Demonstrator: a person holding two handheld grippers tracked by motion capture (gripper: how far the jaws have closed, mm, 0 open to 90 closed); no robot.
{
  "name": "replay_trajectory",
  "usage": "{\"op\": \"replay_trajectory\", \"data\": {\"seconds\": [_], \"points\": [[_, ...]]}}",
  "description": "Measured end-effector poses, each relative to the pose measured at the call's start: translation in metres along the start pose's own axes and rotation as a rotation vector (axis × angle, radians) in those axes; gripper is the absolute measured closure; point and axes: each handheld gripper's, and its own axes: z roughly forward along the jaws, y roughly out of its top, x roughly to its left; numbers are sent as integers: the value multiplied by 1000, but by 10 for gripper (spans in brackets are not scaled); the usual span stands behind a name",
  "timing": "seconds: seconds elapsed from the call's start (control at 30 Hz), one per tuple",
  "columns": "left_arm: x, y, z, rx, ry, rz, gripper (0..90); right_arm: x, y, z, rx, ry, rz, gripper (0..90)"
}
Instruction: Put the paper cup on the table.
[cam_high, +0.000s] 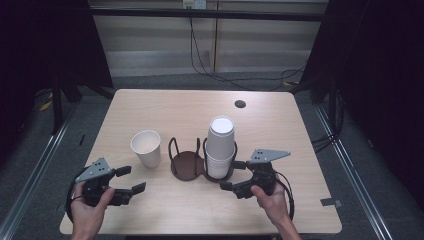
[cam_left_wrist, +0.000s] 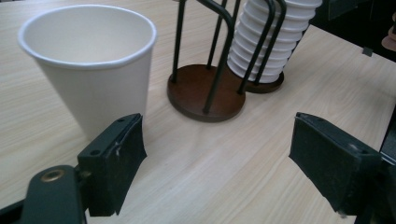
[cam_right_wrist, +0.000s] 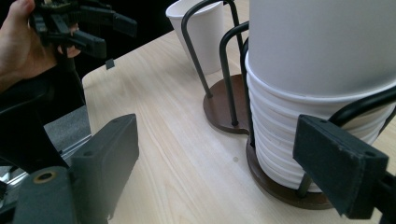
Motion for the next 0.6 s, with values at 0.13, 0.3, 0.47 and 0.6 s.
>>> {"op": "replay_trajectory", "data": {"seconds": [0.13, 0.3, 0.47, 0.6], "points": [[-8, -3, 11, -36, -34, -10, 177, 7, 0, -1, 6, -3, -16, 149], [-15, -2, 30, -34, -81, -34, 177, 12, -2, -6, -4, -24, -24, 149], [-24, -3, 49, -2, -85, 14, 177, 16, -9, -9, 5, -60, -32, 149], [-32, -10, 49, 19, -106, 22, 177, 14, -13, -6, 6, -104, -24, 148]]}}
